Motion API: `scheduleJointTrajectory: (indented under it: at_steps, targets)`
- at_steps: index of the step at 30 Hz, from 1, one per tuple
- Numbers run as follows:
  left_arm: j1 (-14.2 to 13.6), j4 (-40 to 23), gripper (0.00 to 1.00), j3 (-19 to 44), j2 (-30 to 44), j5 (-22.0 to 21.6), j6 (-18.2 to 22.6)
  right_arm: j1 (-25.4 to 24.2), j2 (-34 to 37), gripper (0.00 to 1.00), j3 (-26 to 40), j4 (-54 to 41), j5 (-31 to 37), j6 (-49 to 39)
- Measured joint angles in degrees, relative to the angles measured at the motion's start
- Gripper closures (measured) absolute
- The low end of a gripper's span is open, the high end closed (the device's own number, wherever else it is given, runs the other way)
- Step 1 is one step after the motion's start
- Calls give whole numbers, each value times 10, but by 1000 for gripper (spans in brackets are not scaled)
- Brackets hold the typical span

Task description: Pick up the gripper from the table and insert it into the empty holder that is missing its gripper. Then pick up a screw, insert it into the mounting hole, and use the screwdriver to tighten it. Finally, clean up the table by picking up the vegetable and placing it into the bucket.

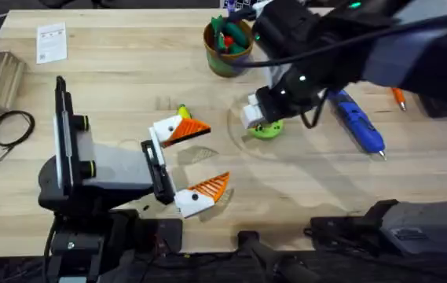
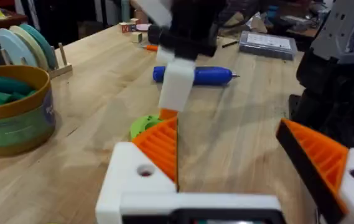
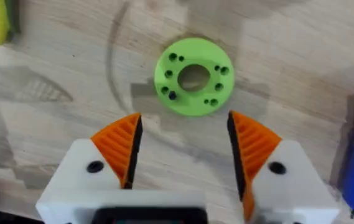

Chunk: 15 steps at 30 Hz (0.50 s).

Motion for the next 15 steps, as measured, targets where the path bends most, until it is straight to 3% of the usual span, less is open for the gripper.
scheduleJointTrajectory:
  at_steps: [15]
  targets:
    - [0, 0, 14, 0, 0, 0, 0, 0, 74, 371, 0, 28, -32, 29]
